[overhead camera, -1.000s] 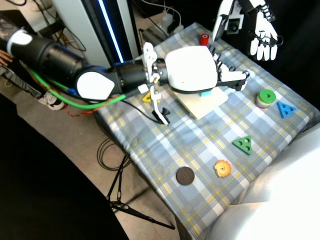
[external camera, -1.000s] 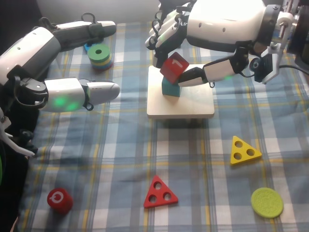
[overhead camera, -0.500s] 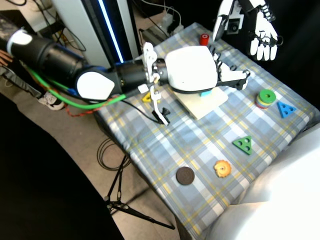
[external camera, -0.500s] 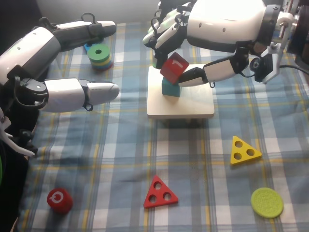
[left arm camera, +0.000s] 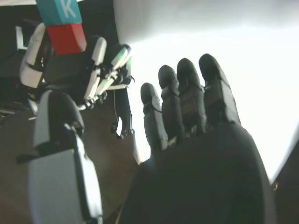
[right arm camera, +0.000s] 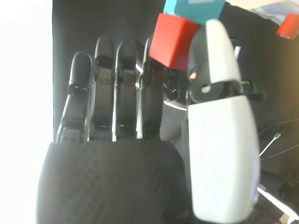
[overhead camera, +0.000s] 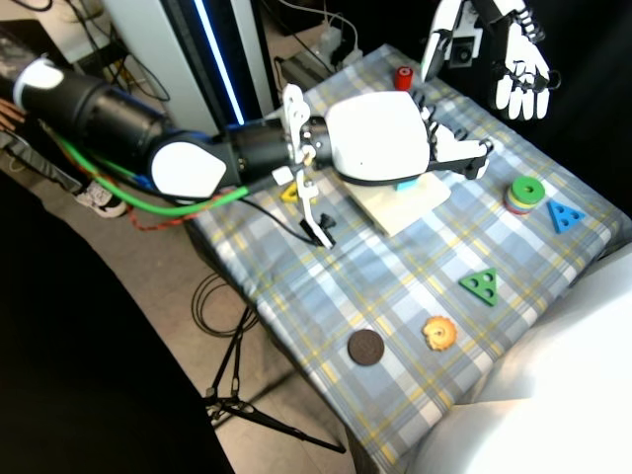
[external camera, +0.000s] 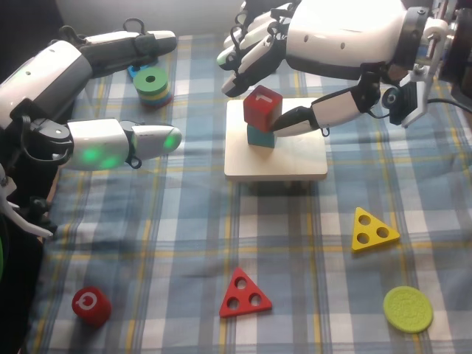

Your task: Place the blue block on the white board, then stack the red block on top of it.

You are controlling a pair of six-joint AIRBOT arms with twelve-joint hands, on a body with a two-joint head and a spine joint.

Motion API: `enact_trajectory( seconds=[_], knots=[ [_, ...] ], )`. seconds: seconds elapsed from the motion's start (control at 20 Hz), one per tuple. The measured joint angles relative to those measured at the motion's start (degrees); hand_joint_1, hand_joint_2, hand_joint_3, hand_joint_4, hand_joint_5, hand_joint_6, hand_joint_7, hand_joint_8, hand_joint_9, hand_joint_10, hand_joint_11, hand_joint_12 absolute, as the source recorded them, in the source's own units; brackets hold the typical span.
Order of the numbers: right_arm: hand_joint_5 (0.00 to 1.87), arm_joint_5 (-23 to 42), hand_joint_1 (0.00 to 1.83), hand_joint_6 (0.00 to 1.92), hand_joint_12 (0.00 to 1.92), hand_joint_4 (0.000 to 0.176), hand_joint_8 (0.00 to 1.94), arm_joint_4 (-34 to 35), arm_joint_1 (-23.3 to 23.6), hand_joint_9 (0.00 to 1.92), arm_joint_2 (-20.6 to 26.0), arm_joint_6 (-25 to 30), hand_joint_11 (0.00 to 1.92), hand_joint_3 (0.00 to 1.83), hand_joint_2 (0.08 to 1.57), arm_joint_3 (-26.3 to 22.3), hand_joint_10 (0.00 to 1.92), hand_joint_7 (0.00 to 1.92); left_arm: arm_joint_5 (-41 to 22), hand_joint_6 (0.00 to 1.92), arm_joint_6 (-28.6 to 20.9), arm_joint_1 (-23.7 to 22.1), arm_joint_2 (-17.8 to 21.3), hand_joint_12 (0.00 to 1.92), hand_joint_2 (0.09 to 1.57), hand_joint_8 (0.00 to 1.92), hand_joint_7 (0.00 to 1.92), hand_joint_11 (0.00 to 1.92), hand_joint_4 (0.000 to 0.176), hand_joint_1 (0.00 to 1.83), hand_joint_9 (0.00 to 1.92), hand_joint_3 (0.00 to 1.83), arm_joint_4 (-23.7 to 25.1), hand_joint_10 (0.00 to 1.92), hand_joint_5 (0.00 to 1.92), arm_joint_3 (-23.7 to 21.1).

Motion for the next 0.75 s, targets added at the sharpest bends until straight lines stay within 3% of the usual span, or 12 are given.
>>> enact_trajectory(
  seconds=[0.15,0.2,0.25,0.3,0.35,0.4,0.5,0.55,0.6,0.65,0.7,0.75],
  knots=[
    [0.74,0.0,0.98,0.0,1.03,0.0,0.0,0.0,0.0,0.48,0.0,0.0,0.0,0.0,0.97,0.0,0.0,0.57,0.0,0.01,0.0,-0.07,0.0,0.38,0.96,0.01,0.43,0.0,0.119,0.95,0.29,0.0,-0.02,0.01,0.46,0.02],
    [0.6,0.0,0.91,0.0,0.96,0.018,0.0,-0.02,0.0,0.41,0.0,0.0,0.0,0.0,0.98,-0.02,0.0,0.48,0.0,0.0,0.0,-0.07,0.0,0.37,0.96,0.0,0.43,0.0,0.125,0.92,0.29,0.0,-0.02,0.01,0.45,0.02],
    [0.39,-0.02,0.78,0.0,0.75,0.033,0.0,0.04,0.0,0.31,0.09,0.0,0.0,0.0,0.98,-0.07,0.0,0.35,0.0,0.0,0.0,-0.2,0.0,0.33,0.98,0.0,0.43,0.0,0.101,0.88,0.29,0.01,-0.02,0.0,0.45,0.02],
    [0.28,0.0,0.8,0.0,0.6,0.027,0.01,0.22,0.0,0.25,0.59,0.0,0.0,0.0,0.99,-0.44,0.01,0.28,-0.07,0.0,0.0,-0.28,0.0,0.41,1.0,0.0,0.44,0.0,0.073,0.87,0.3,0.0,-0.02,0.0,0.45,0.0],
    [0.28,0.02,0.8,0.0,0.6,0.027,0.01,0.44,0.0,0.25,1.07,0.0,0.0,0.0,0.99,-0.83,0.01,0.28,-0.17,0.0,0.0,-0.28,0.0,0.41,1.0,0.0,0.44,0.0,0.073,0.87,0.3,0.0,-0.04,0.0,0.45,0.02],
    [0.21,0.28,0.79,0.0,0.45,0.041,0.0,0.9,0.0,0.19,1.57,-0.02,0.0,0.0,1.0,-1.29,0.0,0.22,-0.59,0.0,-0.17,-0.28,0.0,0.48,1.01,0.0,0.43,0.0,0.059,0.86,0.3,0.0,-0.17,0.0,0.44,0.0],
    [0.02,0.92,0.53,0.0,0.04,0.068,0.0,1.79,0.0,0.03,3.08,-0.04,0.0,0.01,1.03,-2.95,0.0,0.07,-2.73,0.0,-4.22,0.2,0.15,0.7,1.02,0.0,0.38,0.0,0.05,0.79,0.28,0.0,0.2,0.0,0.38,0.0],
    [0.0,2.25,0.43,0.0,0.0,0.099,0.0,2.56,-0.02,0.0,4.28,-0.02,0.0,0.0,1.02,-4.13,0.0,0.02,-3.96,0.0,-7.13,0.85,0.92,0.65,0.99,0.0,0.32,0.0,0.058,0.71,0.25,0.0,1.38,0.0,0.31,0.0],
    [0.0,4.09,0.43,0.0,0.0,0.109,0.01,3.45,-0.11,0.01,5.86,0.0,0.0,0.01,1.03,-5.14,0.0,0.04,-5.14,0.01,-9.84,1.64,1.88,0.38,0.95,0.01,0.24,0.0,0.103,0.69,0.15,0.0,2.08,0.01,0.21,0.0],
    [0.0,6.64,0.43,0.0,0.0,0.109,0.01,6.25,-1.18,0.01,7.56,-0.04,0.0,0.01,1.03,-6.03,0.0,0.04,-6.08,0.01,-12.37,2.32,2.67,0.38,0.95,0.01,0.24,0.0,0.103,0.69,0.15,0.0,2.4,0.01,0.21,0.0],
    [0.0,9.97,0.42,0.0,0.0,0.126,0.0,10.84,-3.34,0.0,10.01,-1.03,0.0,0.02,1.06,-7.76,0.0,0.03,-7.76,0.0,-15.93,3.17,3.37,0.25,0.93,0.0,0.16,0.0,0.124,0.64,0.09,0.0,2.95,0.0,0.11,0.0],
    [0.03,13.77,0.29,0.0,0.03,0.098,0.01,15.98,-6.75,0.13,13.33,-3.82,0.06,0.01,1.13,-10.32,0.01,0.15,-10.16,0.0,-20.28,3.98,4.02,0.44,0.93,0.0,0.14,0.0,0.082,0.52,0.14,0.0,4.17,0.01,0.01,0.0]
  ],
)
